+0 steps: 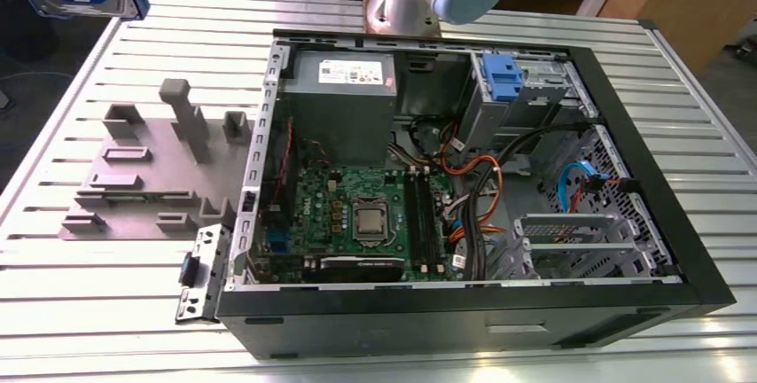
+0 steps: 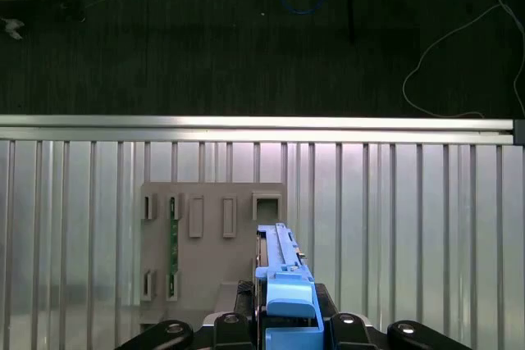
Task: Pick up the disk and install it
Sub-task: 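Pick up the disk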
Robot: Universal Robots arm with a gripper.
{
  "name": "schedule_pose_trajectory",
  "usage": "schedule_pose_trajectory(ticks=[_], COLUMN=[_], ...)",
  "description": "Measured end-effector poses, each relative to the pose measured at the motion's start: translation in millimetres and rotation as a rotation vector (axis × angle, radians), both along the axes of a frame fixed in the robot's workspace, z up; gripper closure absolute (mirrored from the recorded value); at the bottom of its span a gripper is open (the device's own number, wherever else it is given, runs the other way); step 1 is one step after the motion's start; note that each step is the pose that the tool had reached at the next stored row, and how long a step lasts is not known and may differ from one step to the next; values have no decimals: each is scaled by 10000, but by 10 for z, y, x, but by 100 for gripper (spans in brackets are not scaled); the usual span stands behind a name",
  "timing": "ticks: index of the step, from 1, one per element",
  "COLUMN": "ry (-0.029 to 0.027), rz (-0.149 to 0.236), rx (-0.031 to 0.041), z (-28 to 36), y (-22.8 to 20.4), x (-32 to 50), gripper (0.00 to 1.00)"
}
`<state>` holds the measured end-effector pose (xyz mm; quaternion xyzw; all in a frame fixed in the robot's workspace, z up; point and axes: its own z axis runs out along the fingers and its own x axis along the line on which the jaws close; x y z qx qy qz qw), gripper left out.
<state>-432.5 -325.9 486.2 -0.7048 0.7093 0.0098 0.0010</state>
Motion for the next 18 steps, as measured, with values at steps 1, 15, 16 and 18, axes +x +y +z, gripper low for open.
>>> schedule_pose_trajectory(ticks=[1, 15, 16, 18], ry=[0, 0, 0, -1], rz=[-1, 0, 0, 0], rx=[0, 0, 0, 0], z=[5, 73, 78, 85], y=[0, 0, 0, 0], x=[0, 0, 0, 0], gripper=[63, 63, 63, 63])
